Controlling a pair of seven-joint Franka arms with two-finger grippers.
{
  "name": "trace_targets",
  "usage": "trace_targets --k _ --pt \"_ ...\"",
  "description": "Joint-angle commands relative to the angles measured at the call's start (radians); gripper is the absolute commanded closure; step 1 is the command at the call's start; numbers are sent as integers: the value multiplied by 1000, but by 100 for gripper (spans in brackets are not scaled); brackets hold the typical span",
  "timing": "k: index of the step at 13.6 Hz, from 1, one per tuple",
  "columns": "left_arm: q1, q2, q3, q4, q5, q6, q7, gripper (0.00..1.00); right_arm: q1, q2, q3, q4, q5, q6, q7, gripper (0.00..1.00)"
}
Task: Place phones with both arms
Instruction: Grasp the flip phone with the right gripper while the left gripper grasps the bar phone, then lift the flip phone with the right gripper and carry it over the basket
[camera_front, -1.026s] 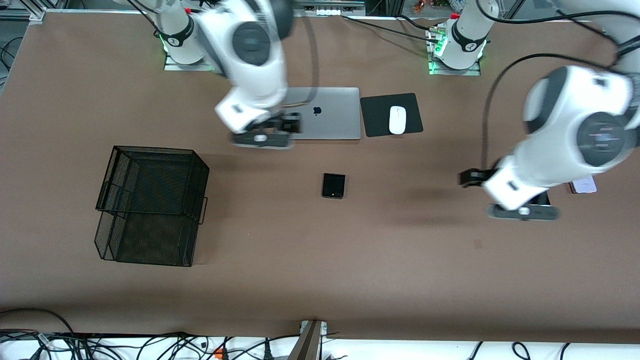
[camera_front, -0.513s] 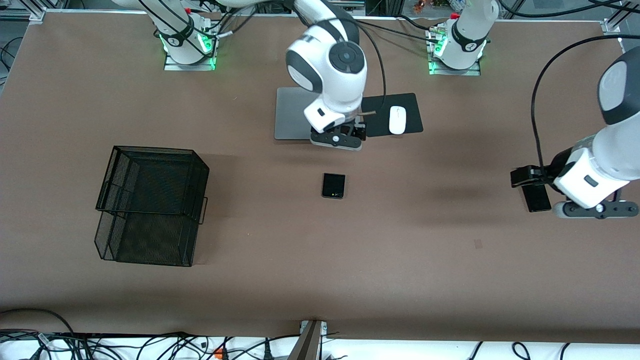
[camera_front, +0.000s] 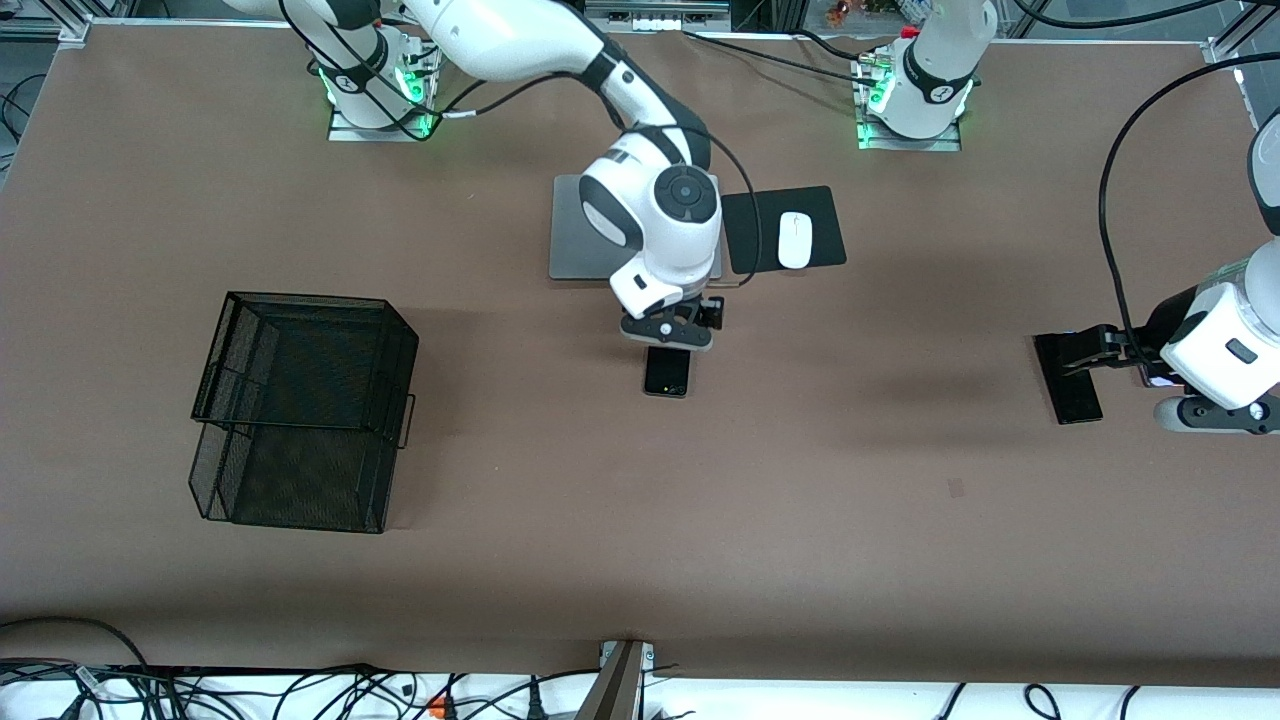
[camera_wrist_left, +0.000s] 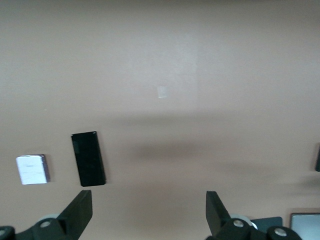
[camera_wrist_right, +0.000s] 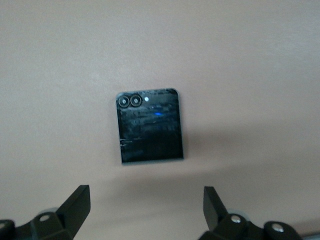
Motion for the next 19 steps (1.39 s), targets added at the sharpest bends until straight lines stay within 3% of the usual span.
trace_targets --k 1,4,8,11,15,17,19 --pt "4 -16 -9 8 30 -12 19 0 -5 63 -10 36 -14 56 -2 0" --pt "76 -77 -23 -102 -39 2 34 0 -5 102 -19 36 -41 105 -2 0" --pt "88 -345 -26 -528 -59 280 33 0 -3 126 -19 36 -46 136 1 0" --pt "88 -364 -21 -555 -59 301 34 0 -2 143 -19 36 -48 164 -2 0" --pt "90 -363 -15 -551 -59 298 27 0 -2 140 -19 38 -63 164 -19 49" --pt "88 -361 -12 -549 -59 298 25 0 -2 102 -35 41 -62 117 -29 56" --pt "88 -361 -12 -549 -59 298 25 0 -6 26 -41 47 -51 -23 -63 58"
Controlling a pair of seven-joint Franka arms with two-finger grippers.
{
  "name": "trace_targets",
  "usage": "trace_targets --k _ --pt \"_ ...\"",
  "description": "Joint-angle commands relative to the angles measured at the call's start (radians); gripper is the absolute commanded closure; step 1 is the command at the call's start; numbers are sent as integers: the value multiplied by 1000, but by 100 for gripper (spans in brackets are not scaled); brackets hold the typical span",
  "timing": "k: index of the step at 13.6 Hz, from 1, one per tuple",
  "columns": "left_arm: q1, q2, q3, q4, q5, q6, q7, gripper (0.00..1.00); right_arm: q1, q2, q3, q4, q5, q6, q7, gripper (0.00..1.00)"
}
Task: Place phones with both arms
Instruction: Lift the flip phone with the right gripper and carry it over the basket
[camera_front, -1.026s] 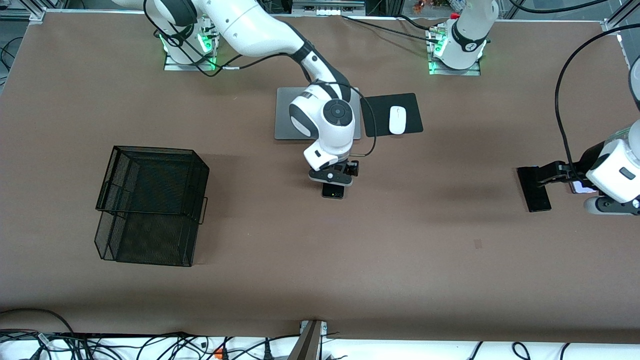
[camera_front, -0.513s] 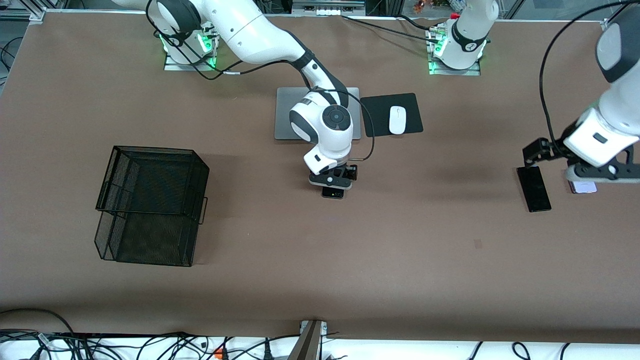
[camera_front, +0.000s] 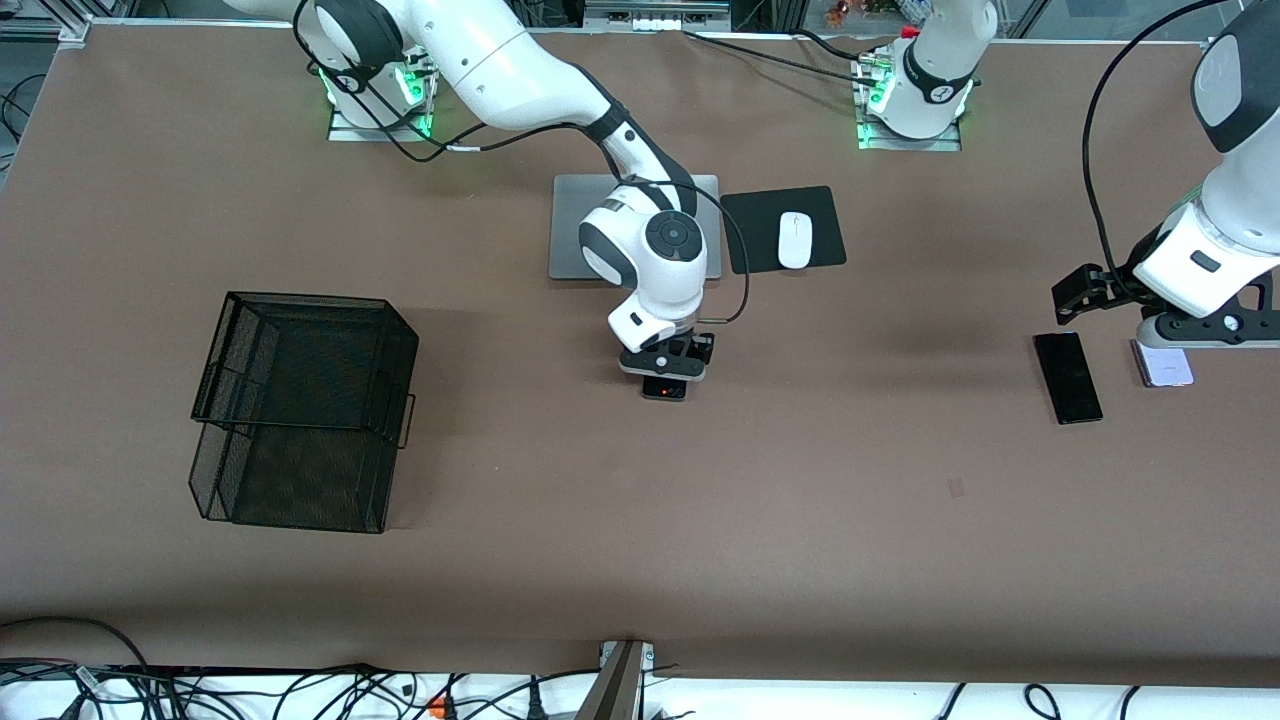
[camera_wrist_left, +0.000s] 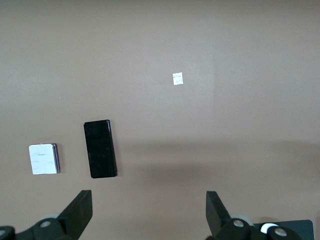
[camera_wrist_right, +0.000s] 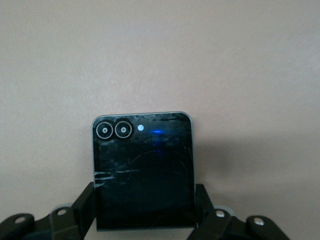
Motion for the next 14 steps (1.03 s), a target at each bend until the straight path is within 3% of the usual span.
trace_targets --k 1,5,7,8,11,14 --pt "5 -21 0 -20 -19 16 6 0 -27 -145 4 7 5 -189 -58 57" --pt "7 -19 1 -20 -19 16 8 0 -140 -352 1 5 103 -471 -288 57" --pt "16 -19 1 -20 -19 16 12 0 -200 -457 -35 -65 106 -571 -433 57" --pt "19 -18 1 -20 -19 16 14 0 -215 -521 -75 -135 105 -573 -505 57" --pt "30 -13 0 -19 -16 16 17 0 -219 -674 -273 -358 106 -521 -766 58" --pt "54 57 1 -22 -5 14 17 0 -219 -767 -466 -551 106 -401 -996 58"
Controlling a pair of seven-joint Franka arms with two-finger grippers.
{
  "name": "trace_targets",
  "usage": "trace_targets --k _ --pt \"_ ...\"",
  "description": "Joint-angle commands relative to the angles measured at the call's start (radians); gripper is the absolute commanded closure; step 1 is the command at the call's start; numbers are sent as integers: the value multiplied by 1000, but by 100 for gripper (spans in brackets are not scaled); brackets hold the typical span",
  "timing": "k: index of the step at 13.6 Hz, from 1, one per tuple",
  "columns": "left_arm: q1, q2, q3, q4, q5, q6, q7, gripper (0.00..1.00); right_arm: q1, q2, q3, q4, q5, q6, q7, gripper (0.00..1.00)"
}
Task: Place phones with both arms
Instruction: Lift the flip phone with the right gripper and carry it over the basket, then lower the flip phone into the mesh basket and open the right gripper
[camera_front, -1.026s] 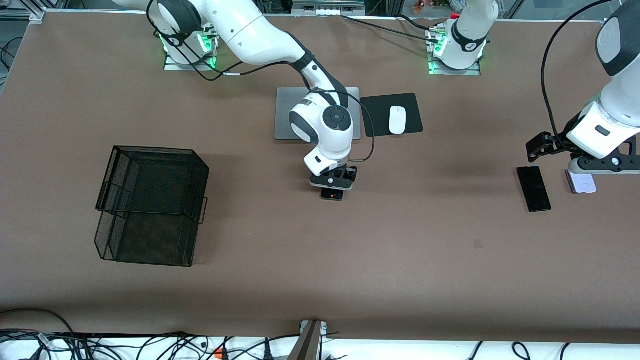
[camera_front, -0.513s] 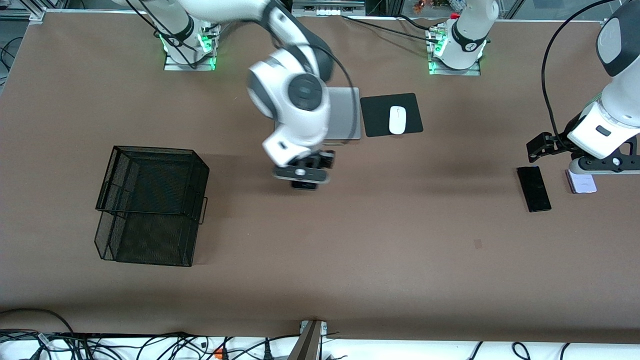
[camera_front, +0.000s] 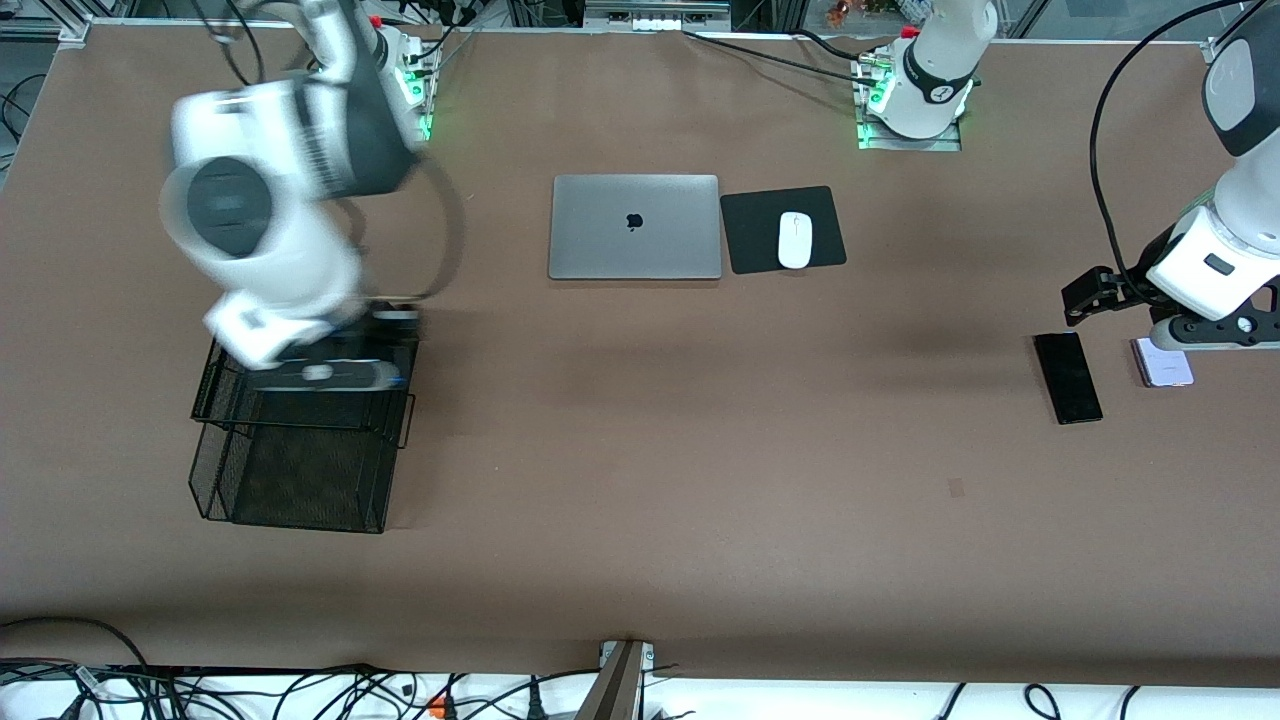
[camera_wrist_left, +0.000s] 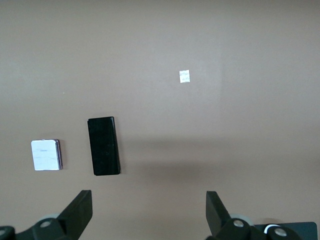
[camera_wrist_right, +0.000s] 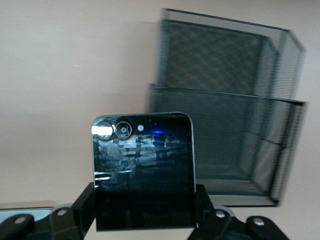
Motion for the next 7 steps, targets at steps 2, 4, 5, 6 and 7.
trace_targets --k 2,4,5,6,7 --pt "100 142 -3 -9 1 35 16 0 17 -104 -171 -294 28 237 -222 58" --pt "180 244 -3 -12 16 146 18 0 -15 -73 -188 -385 87 360 -254 58" --pt "217 290 -4 -12 56 182 18 0 -26 -46 -188 -400 107 388 -256 58" --pt "237 330 -4 -12 94 222 19 0 -46 -15 -188 -405 128 404 -266 58" --pt "249 361 -4 -16 111 260 20 0 -58 3 -188 -405 154 405 -282 58"
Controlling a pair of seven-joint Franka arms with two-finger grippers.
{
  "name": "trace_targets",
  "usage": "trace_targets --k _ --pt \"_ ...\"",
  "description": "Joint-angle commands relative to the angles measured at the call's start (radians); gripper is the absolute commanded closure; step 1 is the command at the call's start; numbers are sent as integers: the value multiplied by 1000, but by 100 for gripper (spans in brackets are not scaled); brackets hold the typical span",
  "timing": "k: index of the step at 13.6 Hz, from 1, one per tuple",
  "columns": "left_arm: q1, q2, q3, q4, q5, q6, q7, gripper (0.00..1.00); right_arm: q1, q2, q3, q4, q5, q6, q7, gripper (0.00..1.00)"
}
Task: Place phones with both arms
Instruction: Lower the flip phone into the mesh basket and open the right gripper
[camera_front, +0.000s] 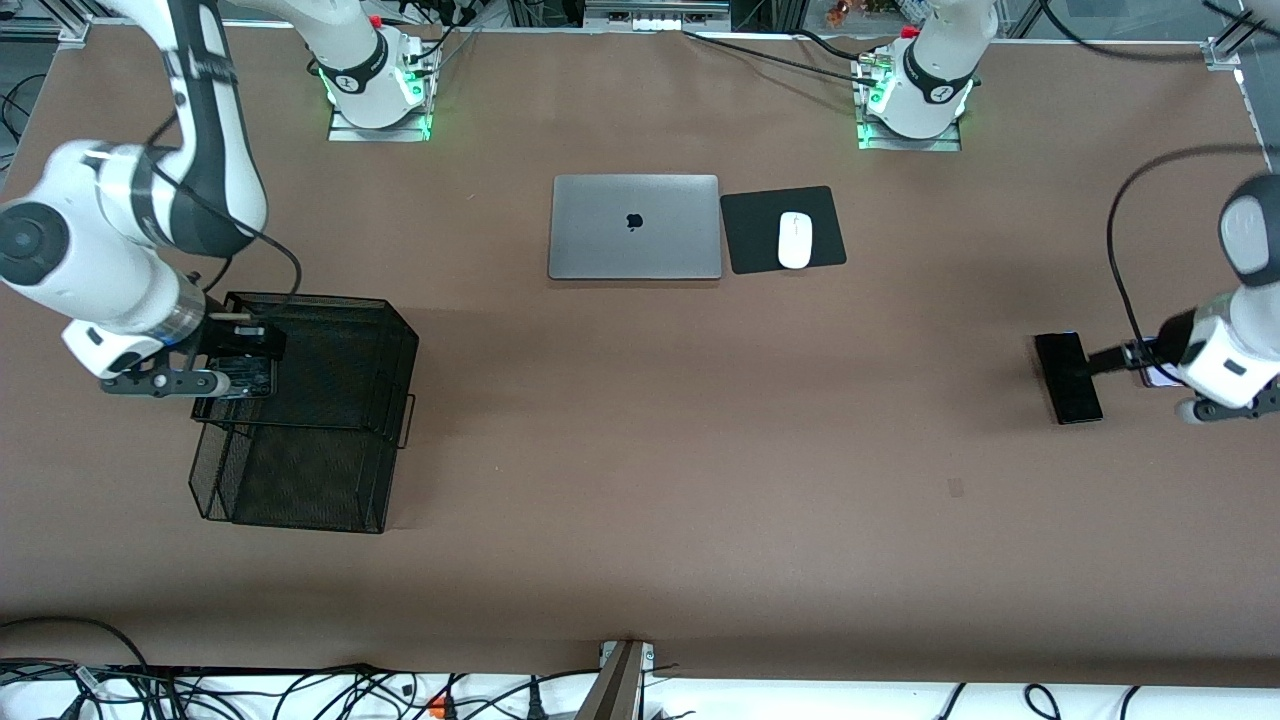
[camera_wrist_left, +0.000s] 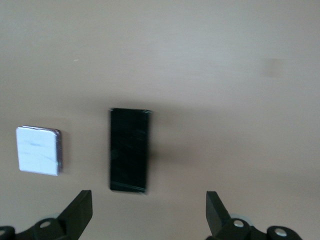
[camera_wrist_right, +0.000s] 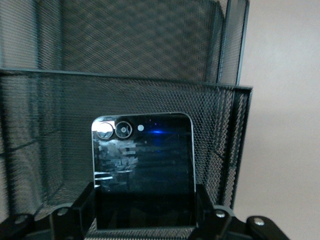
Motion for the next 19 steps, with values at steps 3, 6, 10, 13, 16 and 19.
trace_targets --k 3,6,10,13,16,19 --pt "63 164 -15 17 53 161 10 0 -43 51 4 -3 62 21 -60 58" --pt "107 250 -17 4 160 282 44 0 -69 51 4 24 73 9 -51 0" --pt "143 264 -24 -97 156 376 110 0 -65 42 7 133 81 -118 -56 0" --pt "157 263 -37 -119 142 374 109 0 -62 20 6 272 81 -336 -41 0" --pt "164 263 -44 -119 98 364 110 0 -60 8 4 404 70 -515 -41 0" --pt "167 261 -50 -120 90 347 110 0 -52 -38 4 432 49 -582 -7 0"
